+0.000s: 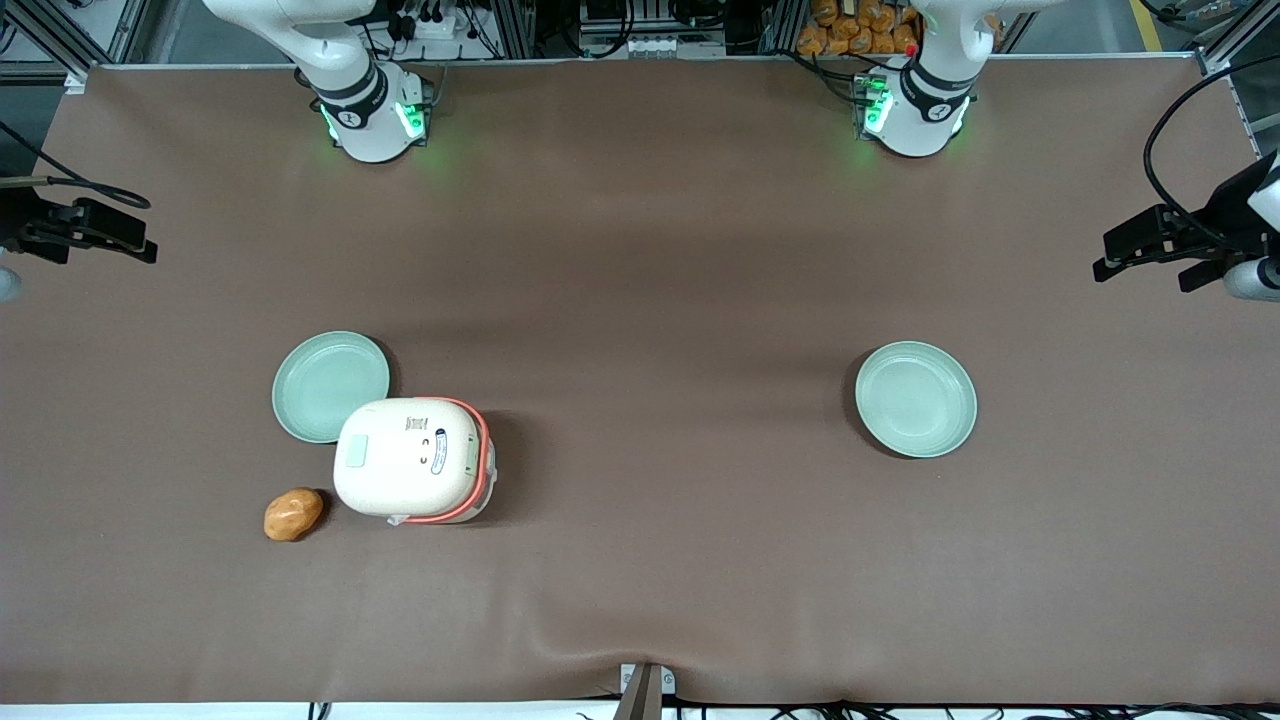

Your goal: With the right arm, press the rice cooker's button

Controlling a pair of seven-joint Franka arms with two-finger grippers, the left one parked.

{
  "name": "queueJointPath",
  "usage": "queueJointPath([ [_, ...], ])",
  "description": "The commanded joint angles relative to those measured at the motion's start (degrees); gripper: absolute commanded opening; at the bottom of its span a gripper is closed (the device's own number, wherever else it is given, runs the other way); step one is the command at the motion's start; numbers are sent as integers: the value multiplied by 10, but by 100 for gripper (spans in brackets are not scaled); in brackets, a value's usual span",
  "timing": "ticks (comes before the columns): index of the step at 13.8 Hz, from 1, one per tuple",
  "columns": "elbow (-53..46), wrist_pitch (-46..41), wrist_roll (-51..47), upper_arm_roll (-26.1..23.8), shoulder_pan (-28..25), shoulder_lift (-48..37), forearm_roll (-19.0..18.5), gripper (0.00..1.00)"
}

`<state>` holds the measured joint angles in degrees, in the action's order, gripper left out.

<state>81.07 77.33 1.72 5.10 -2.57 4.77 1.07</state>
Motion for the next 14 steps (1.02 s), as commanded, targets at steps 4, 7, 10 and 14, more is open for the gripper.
queueJointPath([
  [4, 3, -4, -7, -2, 2, -7, -5, 100],
  [7, 3, -4, -6, -3, 1, -7, -5, 100],
  [10, 3, -4, -4, -2, 3, -7, -3, 100],
  [14, 2, -20, -8, -2, 1, -7, 1, 100],
])
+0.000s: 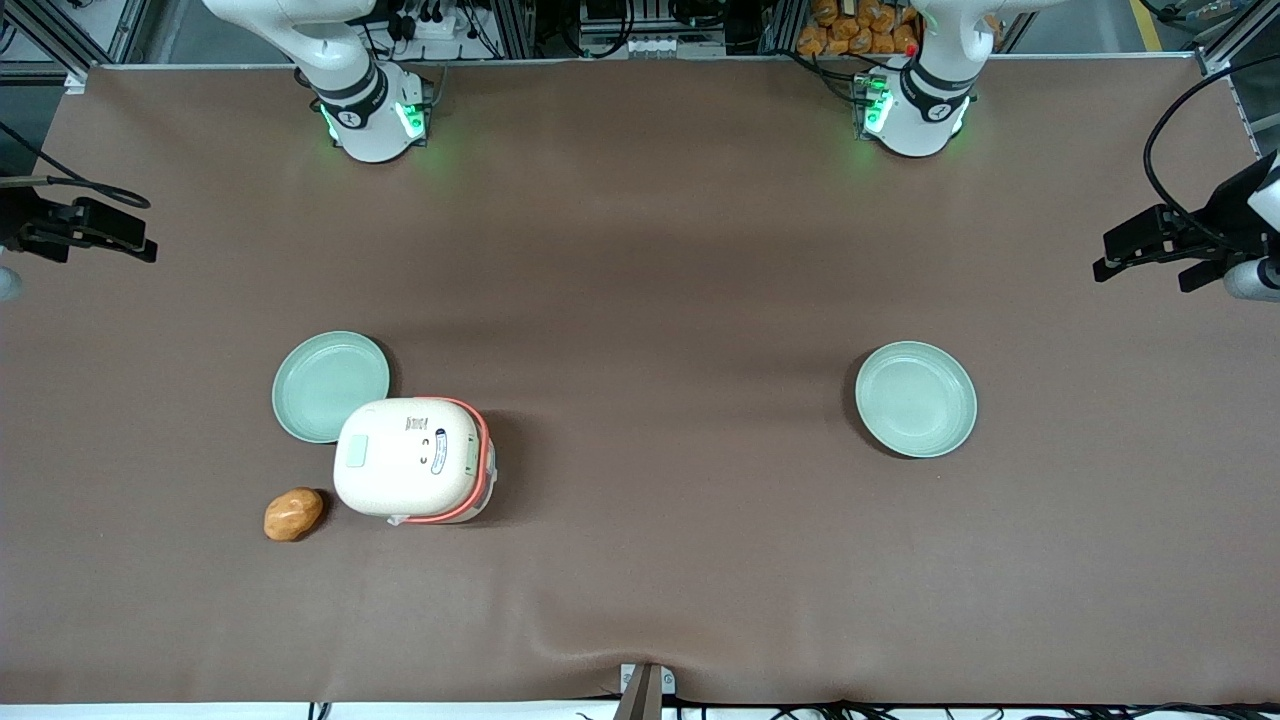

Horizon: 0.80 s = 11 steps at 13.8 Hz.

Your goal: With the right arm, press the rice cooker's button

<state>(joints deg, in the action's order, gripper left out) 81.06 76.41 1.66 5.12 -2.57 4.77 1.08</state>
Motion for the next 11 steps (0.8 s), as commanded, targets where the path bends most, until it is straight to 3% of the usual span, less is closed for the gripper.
queueJointPath([
  [1, 2, -12, -8, -3, 1, -7, 1, 100],
  [11, -5, -3, -3, -3, 2, -6, -2, 100],
])
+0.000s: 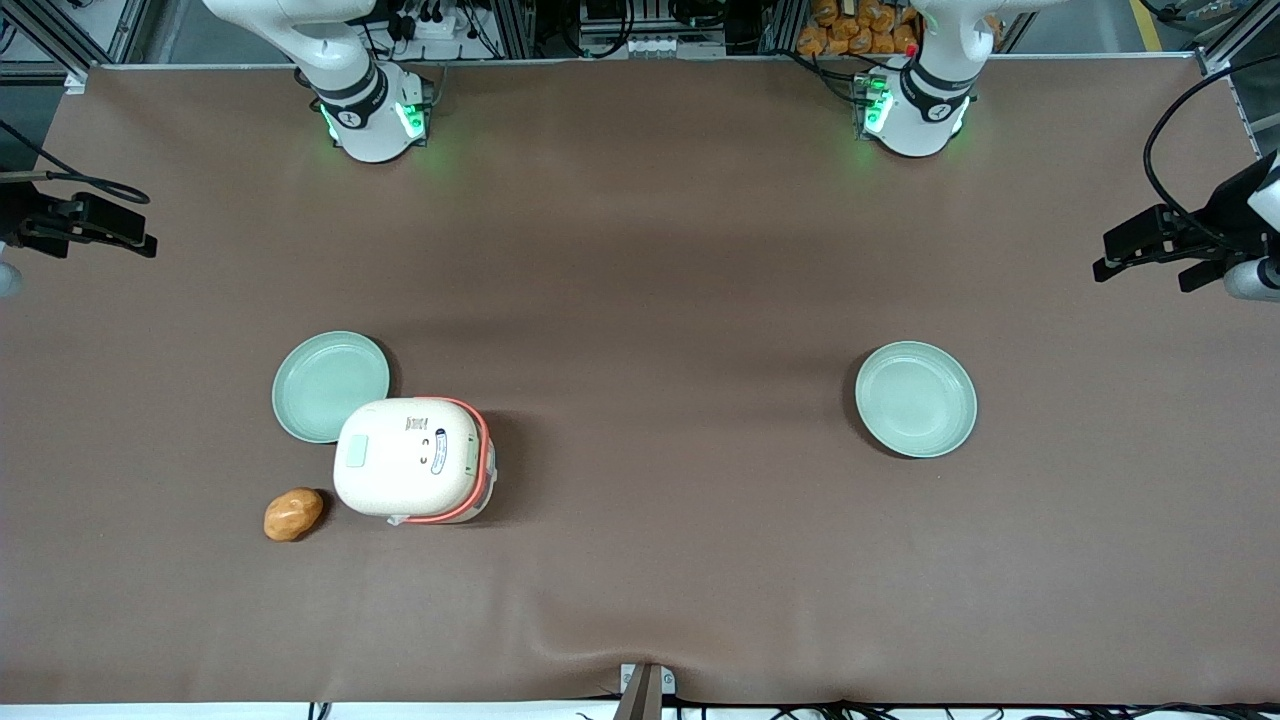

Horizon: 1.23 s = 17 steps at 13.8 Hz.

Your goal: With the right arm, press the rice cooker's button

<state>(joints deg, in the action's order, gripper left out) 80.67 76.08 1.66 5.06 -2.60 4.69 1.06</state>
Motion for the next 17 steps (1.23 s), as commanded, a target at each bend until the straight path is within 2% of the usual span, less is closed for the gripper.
queueJointPath([
  [1, -1, 0, -4, -2, 2, -6, -1, 100],
  [5, 0, -1, -9, -2, 1, -3, 10, 100],
  [8, 0, 6, -9, -3, -21, 19, 17, 100],
  [11, 0, 83, -10, -3, -46, 54, 17, 100],
  [12, 0, 104, -10, -3, -51, 70, 19, 93],
  [14, 0, 165, -10, -3, -74, 105, 19, 62],
  [15, 0, 199, -10, -3, -78, 121, 21, 52],
  [16, 0, 223, -8, -3, -79, 137, 21, 35],
  [17, 0, 237, -8, -3, -81, 151, 21, 26],
])
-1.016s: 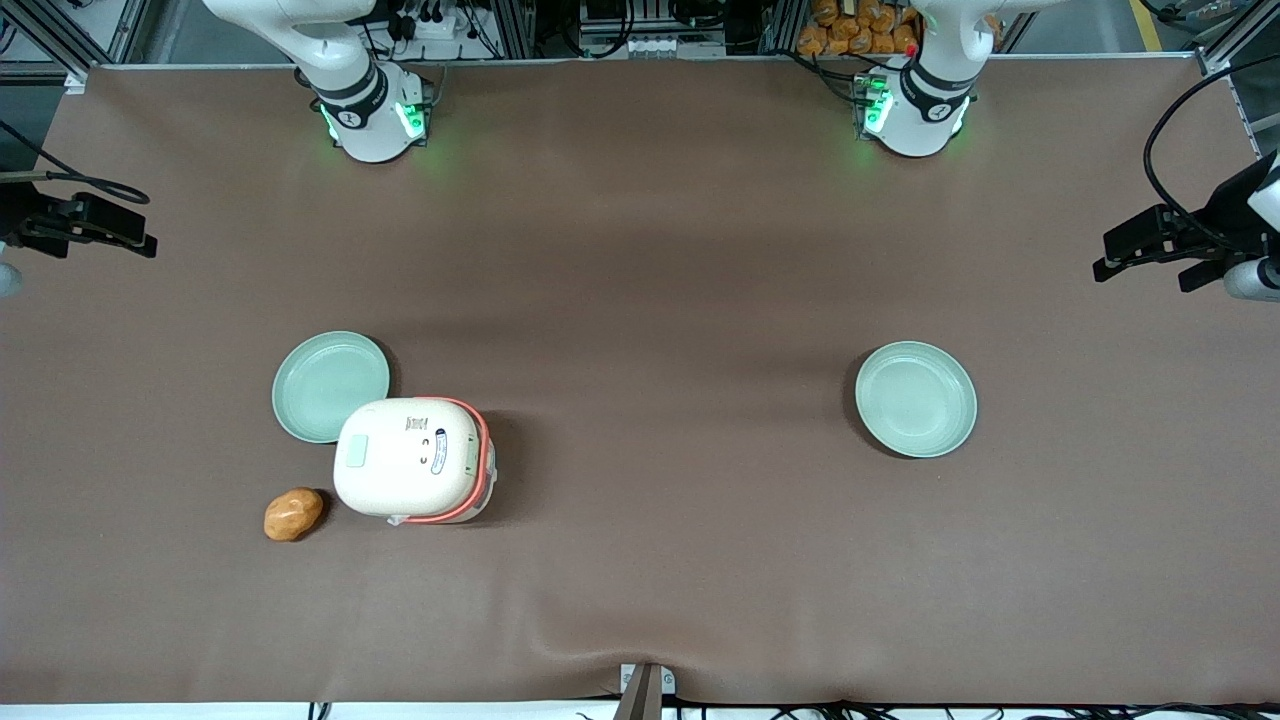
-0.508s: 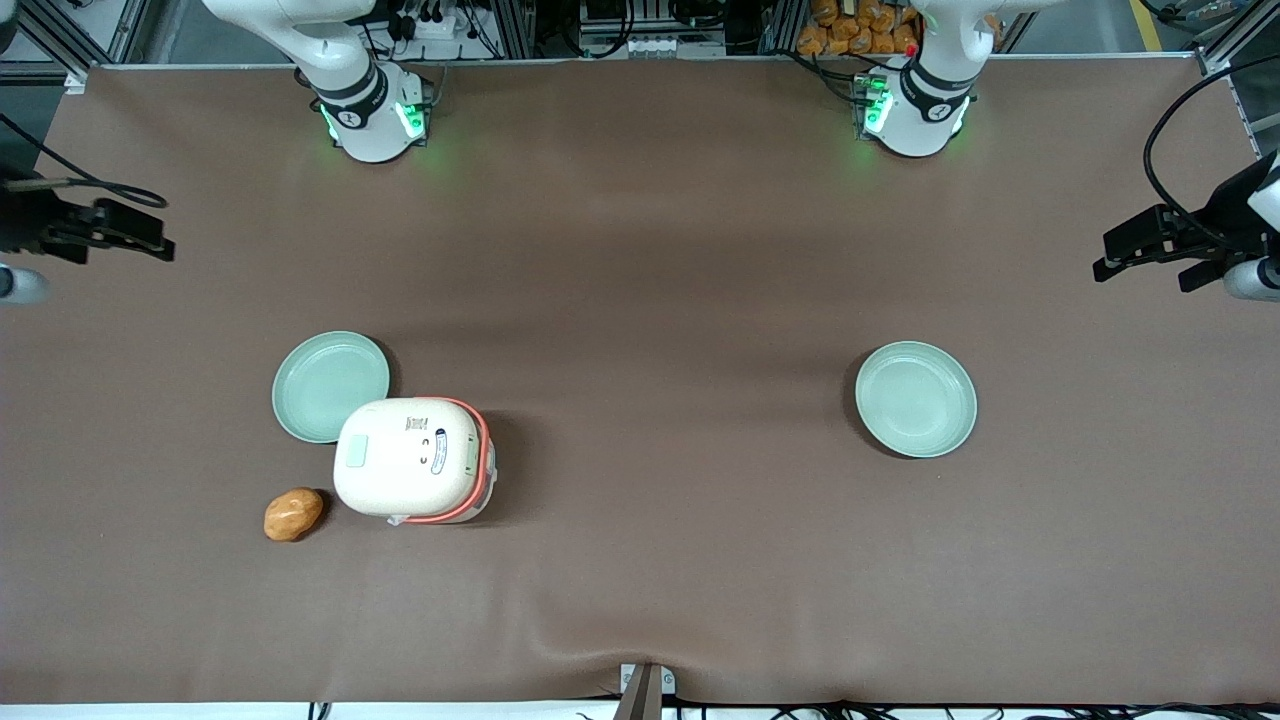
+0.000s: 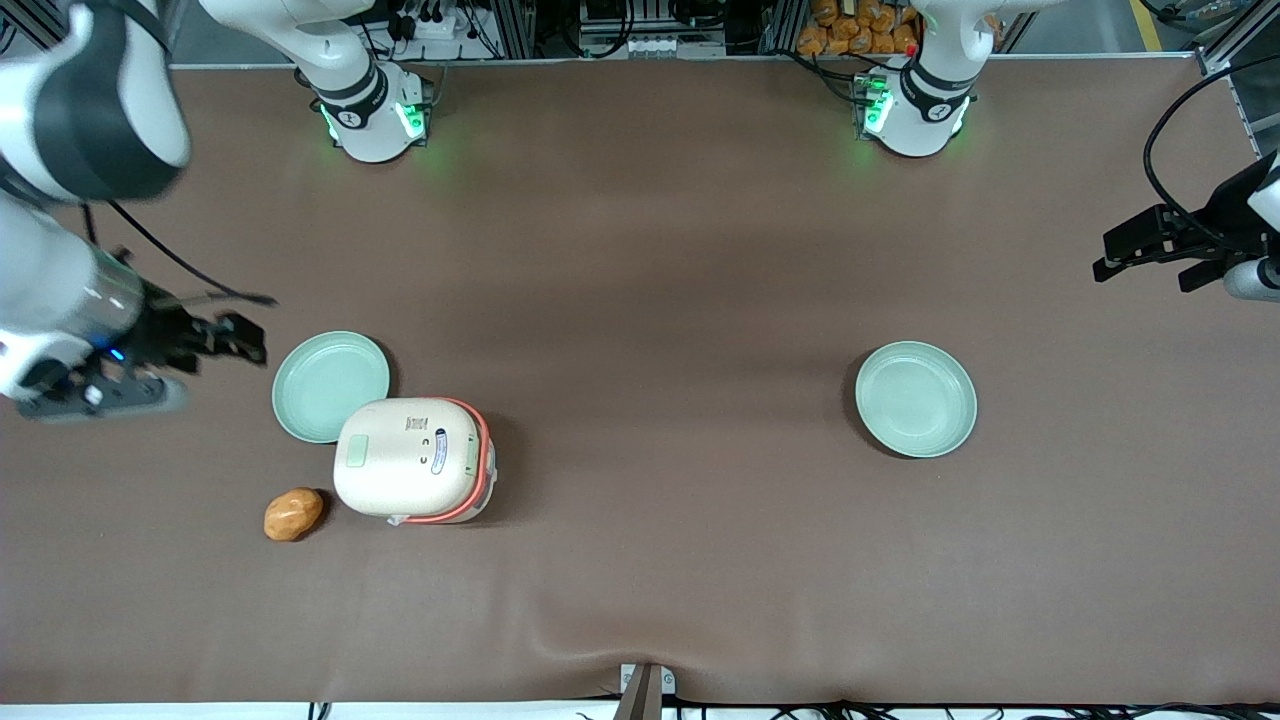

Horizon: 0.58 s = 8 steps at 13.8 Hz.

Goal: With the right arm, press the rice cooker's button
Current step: 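Move the right gripper over the white rice cooker's lid button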

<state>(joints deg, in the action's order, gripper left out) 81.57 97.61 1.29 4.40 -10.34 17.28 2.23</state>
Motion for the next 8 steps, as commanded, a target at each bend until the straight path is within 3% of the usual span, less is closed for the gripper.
queueJointPath([
  [1, -9, 27, -6, 3, -9, 38, 9, 16],
  [2, -9, 28, -7, 3, -13, 53, 11, 10],
  [7, -6, 77, -12, 3, -14, 93, 52, 8],
  [8, -6, 88, -11, 3, -16, 99, 57, 2],
])
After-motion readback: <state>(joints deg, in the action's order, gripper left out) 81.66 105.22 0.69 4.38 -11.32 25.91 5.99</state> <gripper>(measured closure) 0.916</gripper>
